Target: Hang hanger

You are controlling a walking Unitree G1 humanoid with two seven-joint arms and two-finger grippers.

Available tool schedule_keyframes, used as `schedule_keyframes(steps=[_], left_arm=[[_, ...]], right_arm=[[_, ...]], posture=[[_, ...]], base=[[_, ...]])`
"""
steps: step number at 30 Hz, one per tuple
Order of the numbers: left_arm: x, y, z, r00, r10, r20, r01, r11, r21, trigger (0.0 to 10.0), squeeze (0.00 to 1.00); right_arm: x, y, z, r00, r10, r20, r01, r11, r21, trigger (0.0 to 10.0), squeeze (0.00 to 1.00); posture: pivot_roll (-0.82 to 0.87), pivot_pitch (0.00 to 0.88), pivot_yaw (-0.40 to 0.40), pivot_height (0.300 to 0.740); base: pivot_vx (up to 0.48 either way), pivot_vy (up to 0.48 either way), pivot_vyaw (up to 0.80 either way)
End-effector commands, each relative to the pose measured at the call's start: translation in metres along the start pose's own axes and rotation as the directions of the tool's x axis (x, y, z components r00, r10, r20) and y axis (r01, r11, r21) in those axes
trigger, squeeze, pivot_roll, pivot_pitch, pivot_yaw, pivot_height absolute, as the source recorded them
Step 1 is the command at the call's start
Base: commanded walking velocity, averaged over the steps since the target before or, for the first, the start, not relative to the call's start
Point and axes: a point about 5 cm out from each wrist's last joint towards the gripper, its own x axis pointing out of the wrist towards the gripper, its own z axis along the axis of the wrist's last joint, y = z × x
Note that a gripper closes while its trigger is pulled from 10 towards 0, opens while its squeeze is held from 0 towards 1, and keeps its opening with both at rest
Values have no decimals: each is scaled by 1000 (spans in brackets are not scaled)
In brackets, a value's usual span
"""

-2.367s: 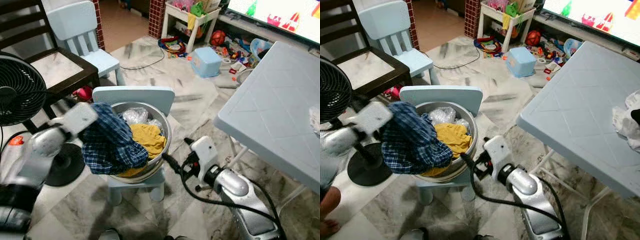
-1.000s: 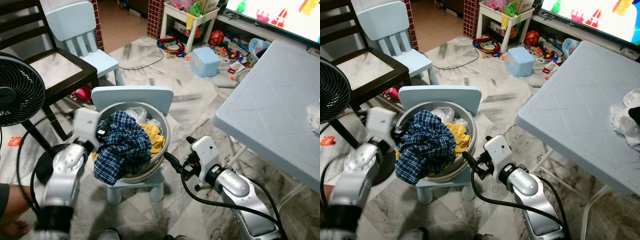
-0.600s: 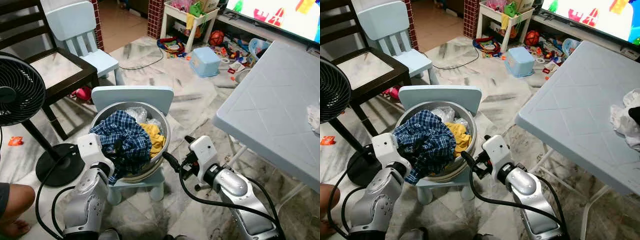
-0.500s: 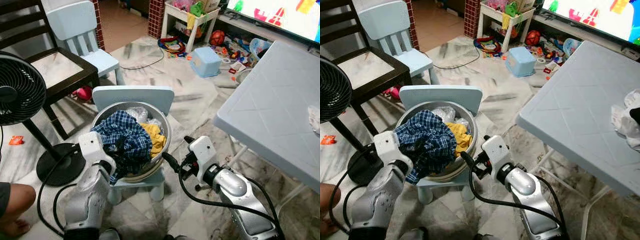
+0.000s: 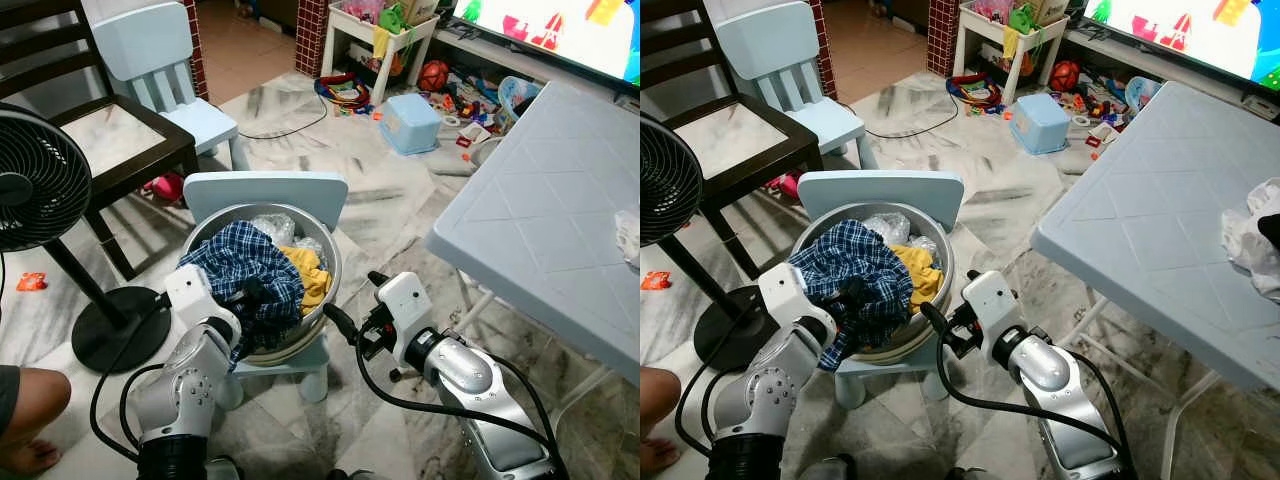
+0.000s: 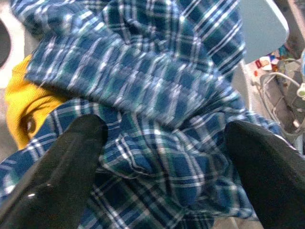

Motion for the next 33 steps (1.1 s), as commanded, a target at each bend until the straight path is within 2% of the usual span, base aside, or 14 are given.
schedule_keyframes(steps=[1,10,26,27,30,33], left_arm=[[-1,-5,-17,999,-4,-52,1,999,-52,0,0],[1,5,-15,998,39,-48,-41,998,-53,0,0],[8,11,-6,999,51,-16,-52,997,-52,0,0],[8,11,-3,998,60,16,-59,997,-45,0,0],[8,10,-1,998,54,29,-53,998,-37,0,0],[5,6,0,1000,3,27,-4,1000,8,0,0]], right_arm=[[0,-1,0,1000,2,-2,-2,1000,-12,10000,0],[0,1,-2,1000,7,-6,-7,1000,-12,10000,0],[0,-3,-2,1000,-4,-2,4,1000,-23,10000,0],[0,-3,-1,1000,-3,0,3,1000,-23,10000,0],[0,-2,-2,1000,-1,0,1,1000,-23,10000,0],[-1,-1,-3,1000,3,-2,-3,1000,-24,10000,0]], posture=[[91,137,-97,740],[92,138,-95,740],[92,133,-98,740],[90,132,-101,740],[92,131,-104,740],[88,128,-101,740]], base=[[0,0,0],[0,0,0],[0,0,0],[0,0,0],[0,0,0],[0,0,0]])
